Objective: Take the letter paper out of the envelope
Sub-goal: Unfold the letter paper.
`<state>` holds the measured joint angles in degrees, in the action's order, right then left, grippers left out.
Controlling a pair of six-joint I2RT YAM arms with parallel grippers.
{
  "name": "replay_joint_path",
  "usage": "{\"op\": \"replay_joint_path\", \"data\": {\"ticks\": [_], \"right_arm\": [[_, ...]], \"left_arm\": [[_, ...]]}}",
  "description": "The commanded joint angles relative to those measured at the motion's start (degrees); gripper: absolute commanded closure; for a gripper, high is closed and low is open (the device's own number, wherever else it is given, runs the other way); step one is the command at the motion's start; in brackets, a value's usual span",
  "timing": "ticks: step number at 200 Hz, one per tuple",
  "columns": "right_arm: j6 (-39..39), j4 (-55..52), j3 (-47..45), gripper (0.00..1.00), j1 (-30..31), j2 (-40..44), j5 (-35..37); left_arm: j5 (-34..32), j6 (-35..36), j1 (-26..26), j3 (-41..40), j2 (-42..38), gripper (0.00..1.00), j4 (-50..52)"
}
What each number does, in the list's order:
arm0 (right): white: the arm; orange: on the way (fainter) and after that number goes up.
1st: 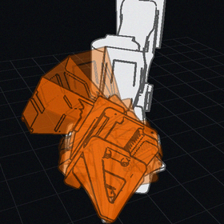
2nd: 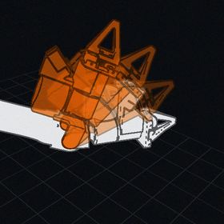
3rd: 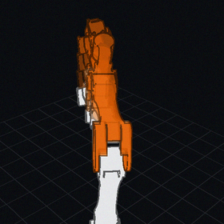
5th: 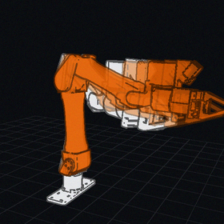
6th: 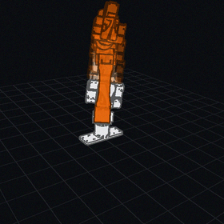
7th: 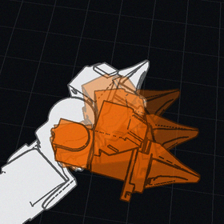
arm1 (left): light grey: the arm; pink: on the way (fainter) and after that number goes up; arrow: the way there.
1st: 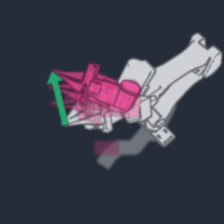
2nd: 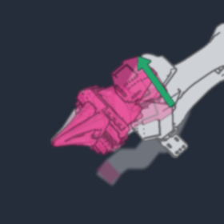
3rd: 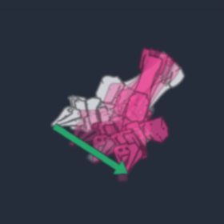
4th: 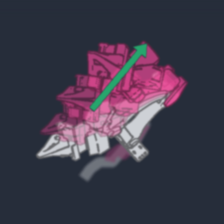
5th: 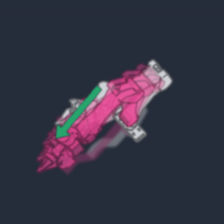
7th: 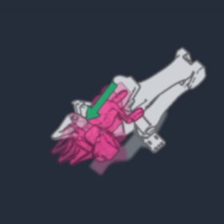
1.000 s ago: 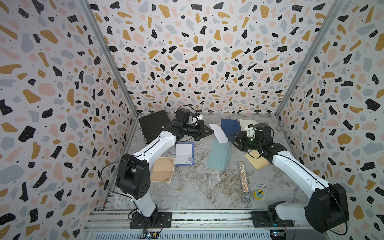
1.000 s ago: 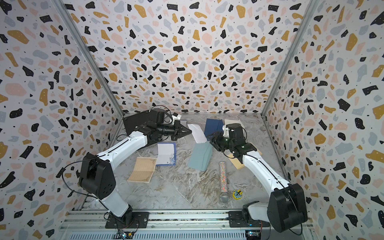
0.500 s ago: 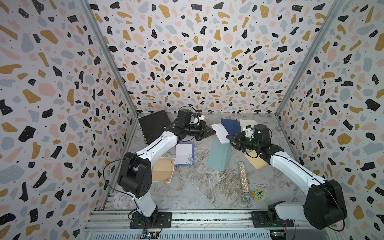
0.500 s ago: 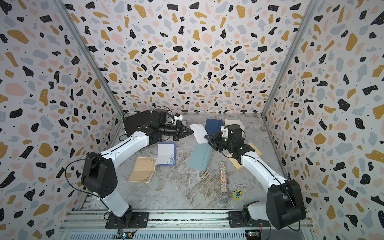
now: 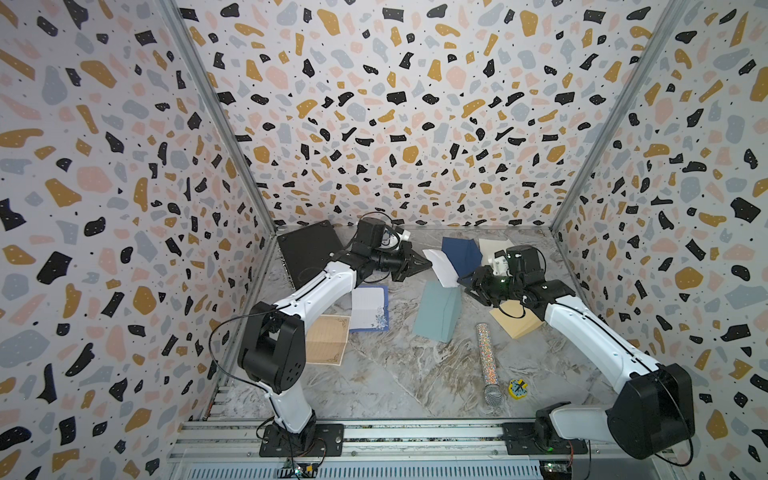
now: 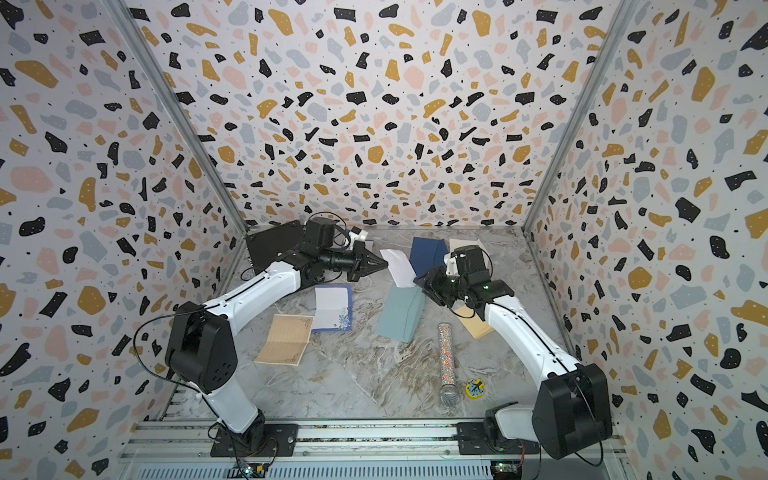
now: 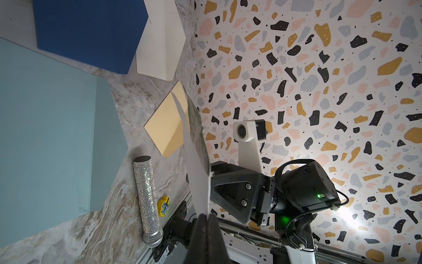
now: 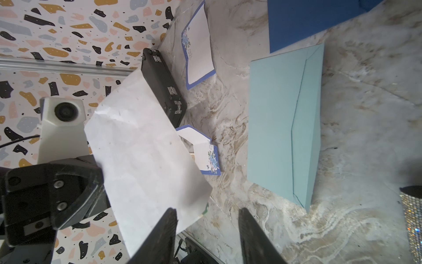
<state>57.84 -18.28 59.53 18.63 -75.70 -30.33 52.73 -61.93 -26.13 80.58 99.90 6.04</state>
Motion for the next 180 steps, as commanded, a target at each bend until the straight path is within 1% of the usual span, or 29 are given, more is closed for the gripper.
{"op": "replay_joint_path", "data": {"ticks": [1, 55, 93, 142, 180], "right_arm": [[-1.2, 0.5, 1.3, 0.52, -0.4, -0.2, -0.2], [1.6, 5.5, 0.3, 0.56, -0.5, -1.4, -2.3], [1.4, 5.7, 0.2, 0.63, -0.8, -1.1, -2.3], [-1.5, 2.3, 1.4, 0.65, -0.9, -0.6, -1.4], [-4.0, -1.1, 3.4, 0.65, -0.9, 0.3, 0.3]], "left_arm": [[1.2, 0.9, -0.6, 1.7, 0.4, 1.00, -1.2], [1.1, 0.8, -1.0, 1.2, 0.7, 1.00, -1.6], [1.1, 0.8, -1.1, 1.0, 1.0, 1.00, -1.6], [1.0, 1.1, -1.2, 0.9, 1.3, 1.00, -1.6], [0.9, 1.6, -1.4, 1.4, 2.0, 1.00, -1.1]]}}
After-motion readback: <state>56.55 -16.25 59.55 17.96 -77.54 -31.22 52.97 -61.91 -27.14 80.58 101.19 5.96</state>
